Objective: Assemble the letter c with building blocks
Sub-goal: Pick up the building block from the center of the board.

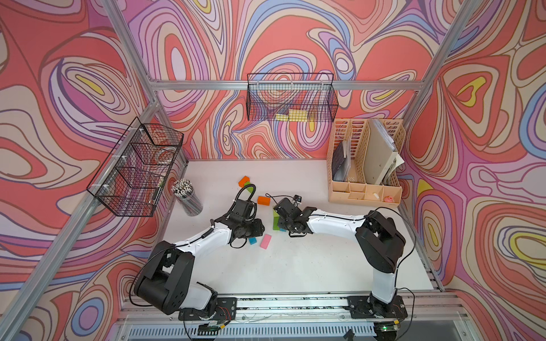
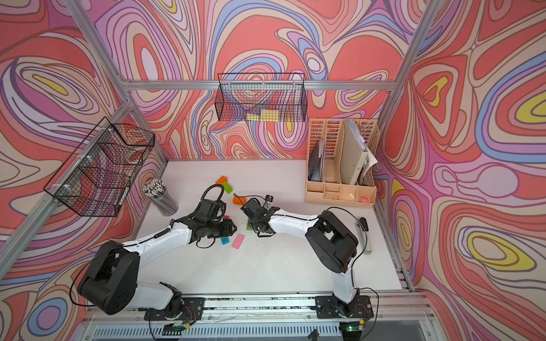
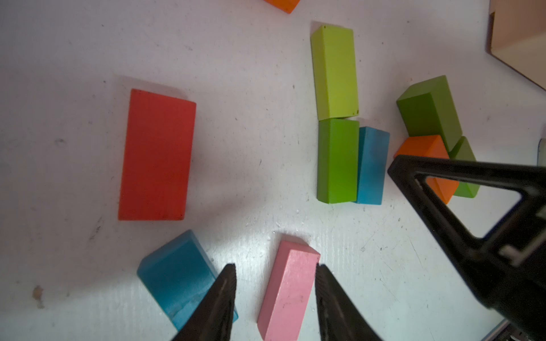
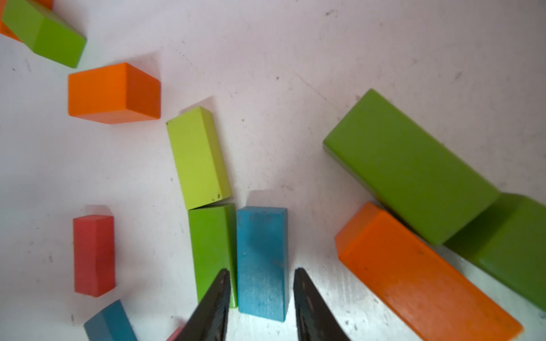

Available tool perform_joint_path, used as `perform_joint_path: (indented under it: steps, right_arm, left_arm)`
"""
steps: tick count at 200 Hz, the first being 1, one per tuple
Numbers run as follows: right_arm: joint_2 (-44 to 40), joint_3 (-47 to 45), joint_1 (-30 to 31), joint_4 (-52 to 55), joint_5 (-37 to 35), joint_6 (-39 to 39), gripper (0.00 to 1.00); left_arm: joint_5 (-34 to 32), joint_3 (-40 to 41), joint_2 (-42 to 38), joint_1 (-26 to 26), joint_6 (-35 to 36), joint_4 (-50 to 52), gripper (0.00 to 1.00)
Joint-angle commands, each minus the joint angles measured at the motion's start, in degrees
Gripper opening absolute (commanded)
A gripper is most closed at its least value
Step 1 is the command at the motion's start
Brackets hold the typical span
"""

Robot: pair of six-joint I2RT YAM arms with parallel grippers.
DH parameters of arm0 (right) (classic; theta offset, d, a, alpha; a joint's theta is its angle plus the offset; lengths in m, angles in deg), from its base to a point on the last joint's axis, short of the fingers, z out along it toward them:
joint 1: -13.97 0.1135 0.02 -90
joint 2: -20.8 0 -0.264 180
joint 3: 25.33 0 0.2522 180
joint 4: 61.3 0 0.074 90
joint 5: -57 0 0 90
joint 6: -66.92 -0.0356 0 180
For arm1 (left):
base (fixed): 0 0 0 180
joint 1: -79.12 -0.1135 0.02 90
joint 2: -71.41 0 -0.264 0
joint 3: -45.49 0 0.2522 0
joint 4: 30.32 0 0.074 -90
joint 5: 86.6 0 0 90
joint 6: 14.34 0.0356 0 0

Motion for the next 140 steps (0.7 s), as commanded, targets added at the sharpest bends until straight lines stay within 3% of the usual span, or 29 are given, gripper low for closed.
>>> perform_joint_path:
  steps: [1,40,81,140]
  right_arm:
    - [-2.09,-1.42,0.75,0.59,0.48,0.61,0.36]
    - [-4.09,-2.65,2.1,0.08,3.54,0.21,0.28]
    - [-5.16,-5.63,2.32,-1.31,6.96,-0.39,0.09]
    - [-3.83,-6.88,2.24,-3.0,9.36,0.7,0.0]
  left_arm:
    - [-0.08,0.55,0.39,-0.31,-0.66,0.22,0.47]
    - [-0.14,0.49,0.4,-0.29,-0.49,0.31,0.47]
    - [-0.26,0.58,0.21,-0.31,-0.49,0.32,0.46]
    - [-0.14,0.58,0.2,-0.28,-0.66,0.23,0.46]
